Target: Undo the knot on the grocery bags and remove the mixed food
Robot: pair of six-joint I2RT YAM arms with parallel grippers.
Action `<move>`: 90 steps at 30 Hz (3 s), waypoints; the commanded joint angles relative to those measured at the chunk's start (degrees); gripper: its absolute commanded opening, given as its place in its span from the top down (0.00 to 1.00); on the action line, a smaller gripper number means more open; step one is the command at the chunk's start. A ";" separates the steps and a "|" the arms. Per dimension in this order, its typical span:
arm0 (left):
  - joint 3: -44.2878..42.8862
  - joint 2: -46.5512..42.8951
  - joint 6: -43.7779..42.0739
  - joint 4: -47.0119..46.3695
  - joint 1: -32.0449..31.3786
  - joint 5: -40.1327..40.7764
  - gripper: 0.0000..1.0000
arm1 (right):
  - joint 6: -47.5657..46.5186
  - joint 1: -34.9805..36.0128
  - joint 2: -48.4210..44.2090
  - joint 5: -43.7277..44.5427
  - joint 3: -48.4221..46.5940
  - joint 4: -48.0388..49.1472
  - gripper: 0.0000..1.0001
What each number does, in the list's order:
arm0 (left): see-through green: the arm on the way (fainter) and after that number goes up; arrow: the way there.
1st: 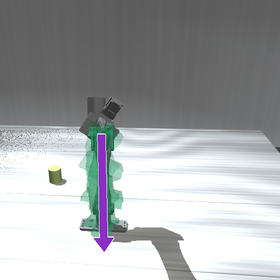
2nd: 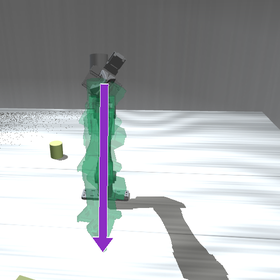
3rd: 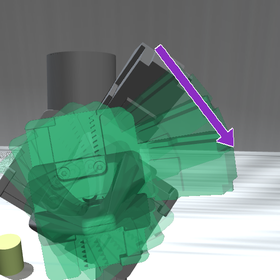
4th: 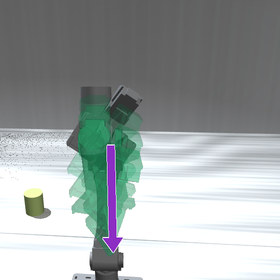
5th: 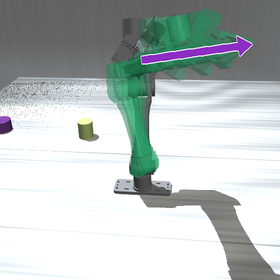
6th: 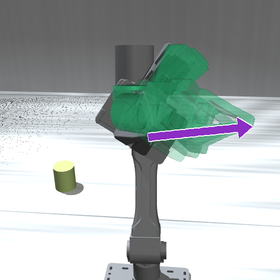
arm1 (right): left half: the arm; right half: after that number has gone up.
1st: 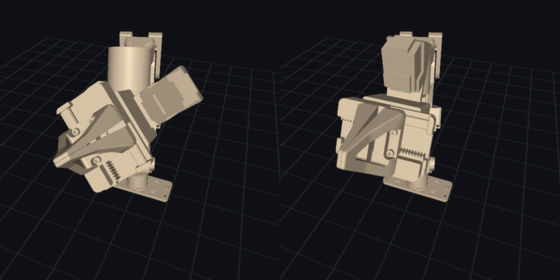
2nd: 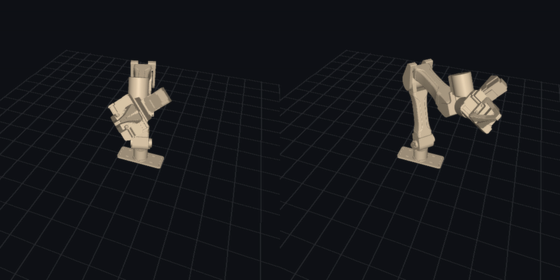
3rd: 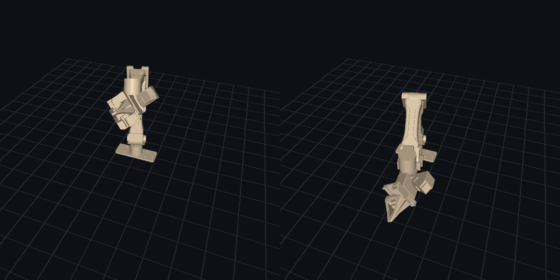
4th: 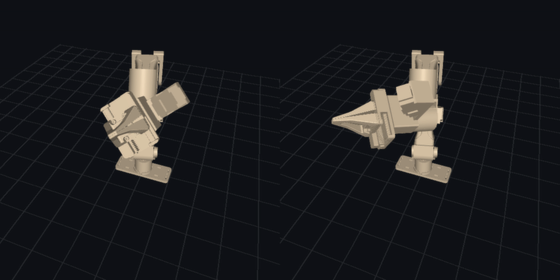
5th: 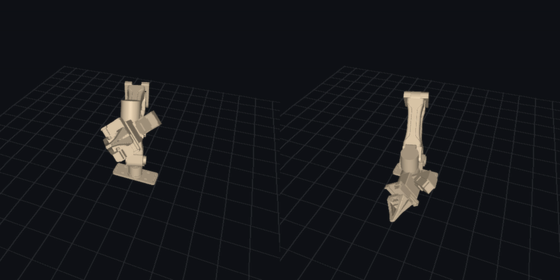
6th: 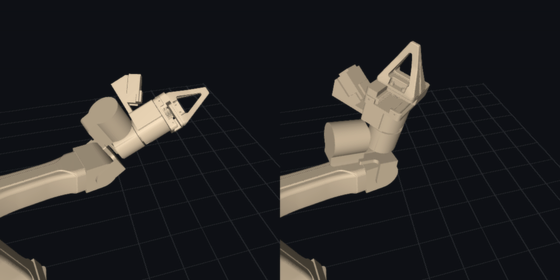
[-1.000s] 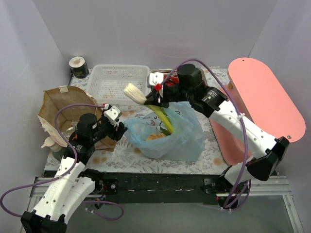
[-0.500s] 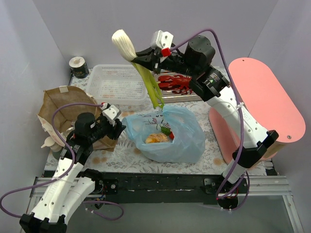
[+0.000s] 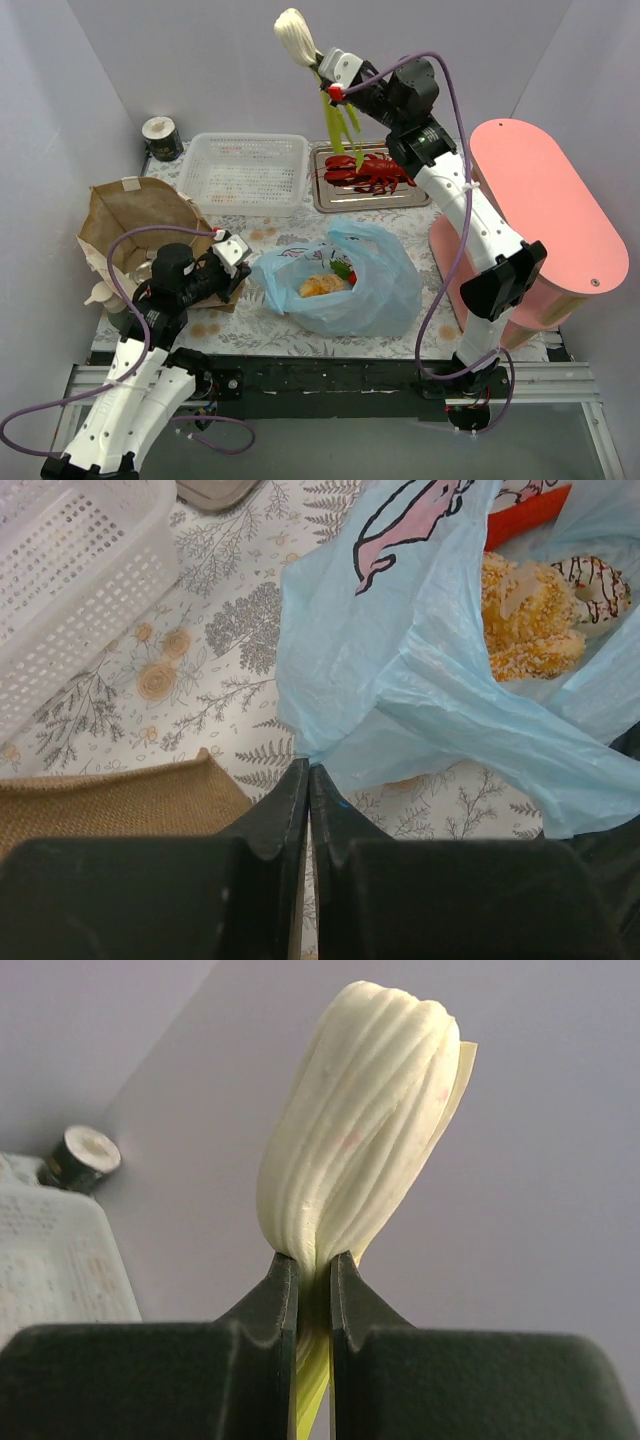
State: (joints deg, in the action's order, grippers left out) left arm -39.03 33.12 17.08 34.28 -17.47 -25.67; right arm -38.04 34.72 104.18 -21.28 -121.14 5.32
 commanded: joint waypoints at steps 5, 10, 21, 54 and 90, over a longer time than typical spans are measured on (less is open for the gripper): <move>0.70 -2.01 -4.69 6.85 7.54 -4.74 1.00 | -24.43 -6.68 2.96 -1.31 13.11 -0.75 0.99; 0.97 -0.87 -4.60 6.50 10.44 -5.62 1.00 | -35.68 -10.37 5.15 -2.19 19.27 -5.13 0.99; -2.63 5.10 -4.95 9.40 9.04 -3.60 1.00 | -52.56 -17.05 12.97 -1.75 21.47 -16.39 0.99; -7.38 19.87 -3.11 5.36 7.10 -1.31 1.00 | -73.57 -15.82 33.98 -6.05 3.81 -31.78 0.99; -0.43 11.00 -0.66 -5.18 6.84 -9.58 1.00 | -32.09 -7.57 -9.16 2.82 32.82 -23.08 0.02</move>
State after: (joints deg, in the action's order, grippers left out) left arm -39.81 45.28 14.76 32.47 -10.31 -32.64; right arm -92.23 23.68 102.54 -20.78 -85.76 -18.35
